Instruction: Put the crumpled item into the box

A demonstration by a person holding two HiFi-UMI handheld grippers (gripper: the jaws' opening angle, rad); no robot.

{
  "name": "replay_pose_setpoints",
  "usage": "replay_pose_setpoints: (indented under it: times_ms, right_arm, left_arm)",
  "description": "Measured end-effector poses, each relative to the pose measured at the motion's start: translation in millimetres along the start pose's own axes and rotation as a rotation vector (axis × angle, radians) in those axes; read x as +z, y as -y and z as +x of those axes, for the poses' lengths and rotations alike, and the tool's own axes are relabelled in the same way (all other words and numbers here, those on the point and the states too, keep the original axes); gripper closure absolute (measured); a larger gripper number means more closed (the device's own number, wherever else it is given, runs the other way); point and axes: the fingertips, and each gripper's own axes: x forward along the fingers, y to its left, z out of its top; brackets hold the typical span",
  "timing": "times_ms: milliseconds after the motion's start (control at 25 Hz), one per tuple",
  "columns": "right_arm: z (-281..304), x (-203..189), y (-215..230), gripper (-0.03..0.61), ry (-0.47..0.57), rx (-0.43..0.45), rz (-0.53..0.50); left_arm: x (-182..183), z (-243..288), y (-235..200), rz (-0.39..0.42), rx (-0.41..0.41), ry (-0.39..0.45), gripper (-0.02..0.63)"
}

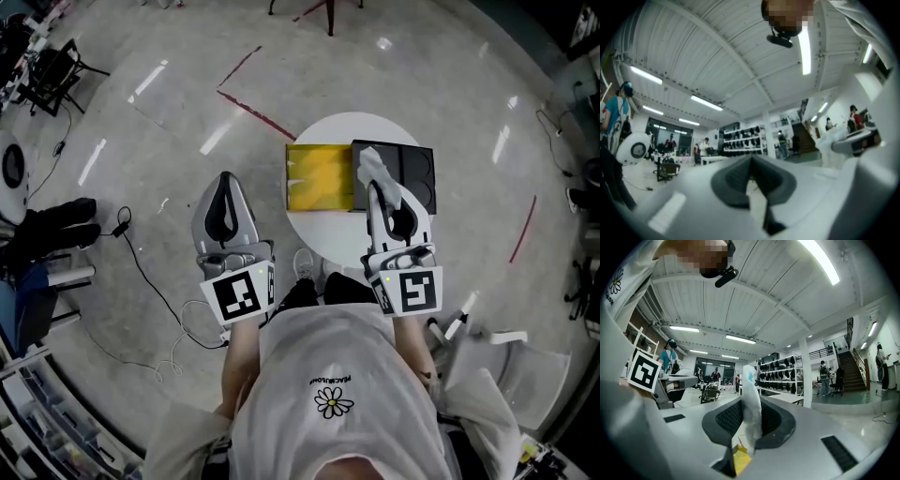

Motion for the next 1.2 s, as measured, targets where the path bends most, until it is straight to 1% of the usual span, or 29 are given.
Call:
replay_pose_setpoints:
  times_ms: [200,480,560,640,680,720,880,1080,1200]
  right_arm:
    - [10,-10,0,0.525,-0.008,0.010,0.001]
    - [12,-11,7,0.525,-0.016,0.019,-0.001]
    - [12,-13,9,0.525,-0.023,0.022,-0.010]
    - [14,-17,9,0.525,-0.043,0.038,-0.041]
    - [16,-20,7,0.525,-0.064,0.062,-0.076]
    - [20,-25,3,0.525,-0.096,0.095,-0.134]
    - [49,-58,-12,0.525,-0.273,0.215,-0.453]
    - [92,-132,-33,0.525,-0.393,0.398,-0.821]
    - [108,-187,-43,0.525,-0.471,0.517,-0.994]
  left_arm:
    - [-6,8,-2,-0.008,0.009,-0.006,0.615]
    - [0,16,-5,0.007,0.033,0.005,0.615]
    - [-2,16,-4,0.009,0.038,-0.001,0.615]
    - [-5,16,-1,0.008,0.040,-0.007,0.615]
    - [-5,16,2,0.008,0.039,-0.008,0.615]
    - [-3,16,4,0.012,0.036,-0.007,0.615]
    - [8,18,8,0.036,0.029,0.014,0.615]
    - [11,14,10,0.025,0.042,0.013,0.615]
    - [12,7,8,0.003,0.076,0.005,0.615]
